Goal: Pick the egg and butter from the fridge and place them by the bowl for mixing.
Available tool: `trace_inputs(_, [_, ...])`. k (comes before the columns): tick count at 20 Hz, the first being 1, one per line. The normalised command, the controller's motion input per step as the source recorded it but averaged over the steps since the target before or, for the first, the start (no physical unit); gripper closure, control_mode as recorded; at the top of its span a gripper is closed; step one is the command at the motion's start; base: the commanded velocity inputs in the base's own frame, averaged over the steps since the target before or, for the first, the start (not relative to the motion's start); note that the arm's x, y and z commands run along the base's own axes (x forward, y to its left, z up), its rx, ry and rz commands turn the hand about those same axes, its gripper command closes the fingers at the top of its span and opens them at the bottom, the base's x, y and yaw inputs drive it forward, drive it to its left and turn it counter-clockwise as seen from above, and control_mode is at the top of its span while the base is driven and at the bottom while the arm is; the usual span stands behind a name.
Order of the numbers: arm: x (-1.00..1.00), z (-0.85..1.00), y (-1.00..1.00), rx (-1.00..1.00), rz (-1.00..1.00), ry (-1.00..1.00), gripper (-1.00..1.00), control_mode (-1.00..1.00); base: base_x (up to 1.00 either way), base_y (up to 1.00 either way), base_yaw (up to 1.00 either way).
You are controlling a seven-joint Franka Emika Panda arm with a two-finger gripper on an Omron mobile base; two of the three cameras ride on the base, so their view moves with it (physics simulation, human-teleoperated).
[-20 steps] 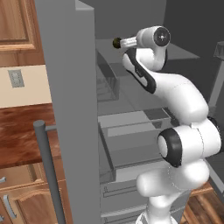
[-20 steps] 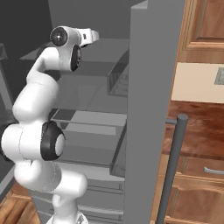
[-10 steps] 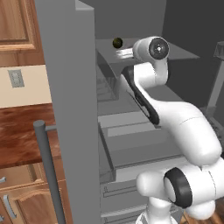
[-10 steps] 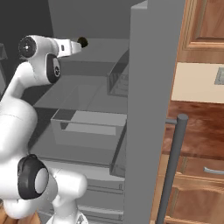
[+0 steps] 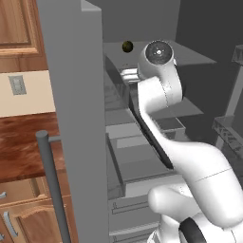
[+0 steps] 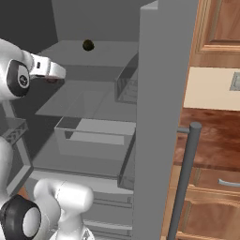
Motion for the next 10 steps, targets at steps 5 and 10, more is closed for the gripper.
trace_inputs(5, [-1.00,-0.87,-0.12,0.10,-0.07,0.16,1.00,-1.00,0.00,0.00,0.00])
trace_inputs(10, [-0.99,-0.59,-0.54,0.04,-0.01,-0.01,1.00,-1.00,0.00,0.00,0.00])
